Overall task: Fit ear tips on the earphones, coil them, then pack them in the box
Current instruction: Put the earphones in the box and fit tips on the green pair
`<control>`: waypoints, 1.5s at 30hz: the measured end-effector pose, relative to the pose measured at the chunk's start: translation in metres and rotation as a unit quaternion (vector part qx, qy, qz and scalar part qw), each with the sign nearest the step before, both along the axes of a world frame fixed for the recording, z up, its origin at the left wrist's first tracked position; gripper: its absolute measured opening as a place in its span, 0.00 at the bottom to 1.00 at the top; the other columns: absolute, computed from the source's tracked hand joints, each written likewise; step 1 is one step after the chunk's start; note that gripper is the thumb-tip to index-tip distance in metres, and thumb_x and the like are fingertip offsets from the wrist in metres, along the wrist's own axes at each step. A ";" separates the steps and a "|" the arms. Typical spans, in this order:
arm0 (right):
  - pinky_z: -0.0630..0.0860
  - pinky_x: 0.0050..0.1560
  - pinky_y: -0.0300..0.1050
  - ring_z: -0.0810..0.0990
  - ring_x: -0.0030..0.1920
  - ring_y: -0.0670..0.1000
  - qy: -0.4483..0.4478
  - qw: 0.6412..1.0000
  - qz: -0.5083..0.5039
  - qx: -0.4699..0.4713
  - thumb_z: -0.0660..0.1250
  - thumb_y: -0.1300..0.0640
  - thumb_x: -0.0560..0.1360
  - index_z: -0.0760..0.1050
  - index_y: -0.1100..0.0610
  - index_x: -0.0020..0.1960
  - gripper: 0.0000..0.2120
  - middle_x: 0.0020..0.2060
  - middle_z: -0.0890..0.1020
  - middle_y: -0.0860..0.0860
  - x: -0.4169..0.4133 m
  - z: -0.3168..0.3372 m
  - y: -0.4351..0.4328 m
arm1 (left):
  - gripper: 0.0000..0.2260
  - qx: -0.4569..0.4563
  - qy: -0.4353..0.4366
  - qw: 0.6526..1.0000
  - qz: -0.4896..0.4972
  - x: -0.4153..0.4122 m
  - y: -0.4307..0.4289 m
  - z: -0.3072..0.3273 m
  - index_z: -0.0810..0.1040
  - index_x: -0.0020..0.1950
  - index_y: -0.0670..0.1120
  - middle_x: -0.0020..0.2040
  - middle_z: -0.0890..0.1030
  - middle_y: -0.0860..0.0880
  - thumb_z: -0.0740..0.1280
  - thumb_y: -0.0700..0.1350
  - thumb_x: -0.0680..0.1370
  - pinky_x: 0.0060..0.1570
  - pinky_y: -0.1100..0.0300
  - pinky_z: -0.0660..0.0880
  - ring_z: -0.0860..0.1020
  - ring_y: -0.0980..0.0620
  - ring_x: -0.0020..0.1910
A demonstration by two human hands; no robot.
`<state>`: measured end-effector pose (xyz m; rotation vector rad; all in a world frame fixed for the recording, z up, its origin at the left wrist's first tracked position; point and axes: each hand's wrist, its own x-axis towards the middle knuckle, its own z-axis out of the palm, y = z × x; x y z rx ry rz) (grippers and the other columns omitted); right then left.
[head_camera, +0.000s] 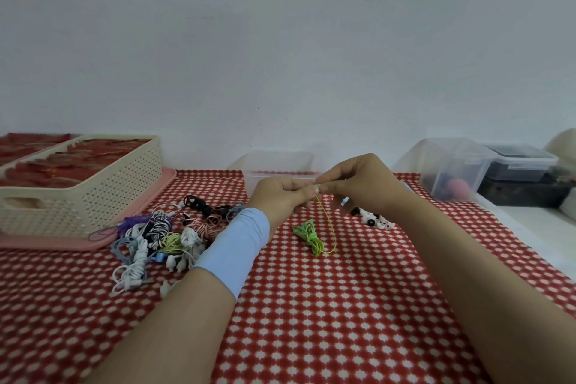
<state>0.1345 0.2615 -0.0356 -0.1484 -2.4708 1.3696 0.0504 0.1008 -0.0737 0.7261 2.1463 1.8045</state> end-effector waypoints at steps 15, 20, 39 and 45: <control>0.81 0.38 0.43 0.84 0.39 0.48 -0.100 0.983 0.089 -0.129 0.71 0.61 0.77 0.86 0.58 0.54 0.07 0.43 0.87 0.52 0.014 0.006 0.015 | 0.07 0.002 0.027 0.996 -0.089 0.000 -0.007 0.006 0.86 0.51 0.47 0.46 0.86 0.46 0.74 0.41 0.74 0.56 0.56 0.79 0.83 0.48 0.48; 0.80 0.34 0.40 0.84 0.37 0.47 -0.124 0.976 0.089 -0.154 0.72 0.61 0.76 0.85 0.60 0.52 0.06 0.36 0.86 0.51 0.014 0.004 0.015 | 0.04 -0.005 0.051 0.992 -0.114 0.000 -0.009 0.008 0.86 0.48 0.46 0.44 0.86 0.46 0.73 0.40 0.74 0.50 0.61 0.79 0.82 0.53 0.42; 0.83 0.40 0.48 0.85 0.41 0.52 -0.083 0.986 0.083 -0.120 0.73 0.58 0.77 0.84 0.56 0.58 0.10 0.49 0.87 0.55 0.013 0.008 0.012 | 0.06 0.021 0.029 0.999 -0.033 0.000 -0.006 0.009 0.85 0.48 0.48 0.44 0.87 0.51 0.76 0.41 0.72 0.54 0.59 0.79 0.85 0.52 0.44; 0.84 0.43 0.54 0.85 0.38 0.54 -0.013 0.998 0.041 -0.036 0.77 0.59 0.73 0.87 0.57 0.50 0.06 0.43 0.88 0.56 0.007 0.006 0.004 | 0.07 0.048 -0.019 0.998 -0.040 -0.002 -0.004 0.005 0.85 0.50 0.44 0.43 0.86 0.42 0.74 0.43 0.73 0.58 0.50 0.79 0.84 0.48 0.44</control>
